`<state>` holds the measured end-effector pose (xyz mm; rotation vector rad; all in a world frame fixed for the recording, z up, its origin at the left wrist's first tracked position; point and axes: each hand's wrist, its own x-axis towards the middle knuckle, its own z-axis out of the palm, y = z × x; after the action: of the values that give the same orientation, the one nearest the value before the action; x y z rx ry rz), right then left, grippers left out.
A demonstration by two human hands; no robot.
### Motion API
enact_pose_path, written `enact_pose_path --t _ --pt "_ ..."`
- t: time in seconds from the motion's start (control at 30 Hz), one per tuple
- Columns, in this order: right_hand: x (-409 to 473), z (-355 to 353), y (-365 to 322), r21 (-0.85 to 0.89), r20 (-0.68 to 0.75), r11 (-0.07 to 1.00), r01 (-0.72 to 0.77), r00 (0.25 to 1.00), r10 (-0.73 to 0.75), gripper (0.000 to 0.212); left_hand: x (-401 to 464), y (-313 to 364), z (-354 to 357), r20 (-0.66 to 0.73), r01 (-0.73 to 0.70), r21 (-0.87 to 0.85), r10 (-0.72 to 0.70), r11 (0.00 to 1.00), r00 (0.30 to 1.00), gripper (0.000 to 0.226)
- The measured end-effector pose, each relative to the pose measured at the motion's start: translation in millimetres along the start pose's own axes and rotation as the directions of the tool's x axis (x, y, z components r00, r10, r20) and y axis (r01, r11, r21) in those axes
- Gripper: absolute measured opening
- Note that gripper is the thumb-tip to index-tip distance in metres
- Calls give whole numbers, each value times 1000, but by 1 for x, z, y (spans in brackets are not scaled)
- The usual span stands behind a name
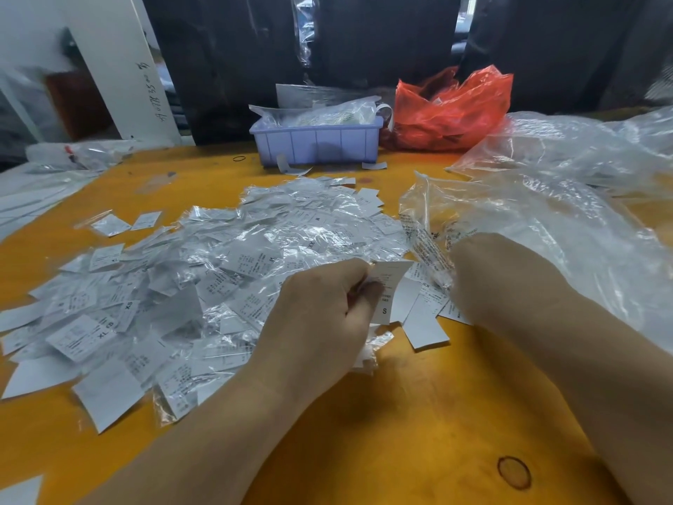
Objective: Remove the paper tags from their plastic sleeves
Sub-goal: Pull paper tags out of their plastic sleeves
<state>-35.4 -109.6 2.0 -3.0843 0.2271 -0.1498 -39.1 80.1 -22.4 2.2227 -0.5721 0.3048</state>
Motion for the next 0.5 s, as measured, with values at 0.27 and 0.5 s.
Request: enact_pose_path --t 0.27,0.5 --pt "3 -4 -1 177 -328 976 128 942 -64 26 -1 1 -3 -2 11 -19 -11 1000 1000 21" --pt "-2 -6 -6 648 -499 658 383 867 -13 27 1 -3 -10 -22 25 -58 -26 998 999 15"
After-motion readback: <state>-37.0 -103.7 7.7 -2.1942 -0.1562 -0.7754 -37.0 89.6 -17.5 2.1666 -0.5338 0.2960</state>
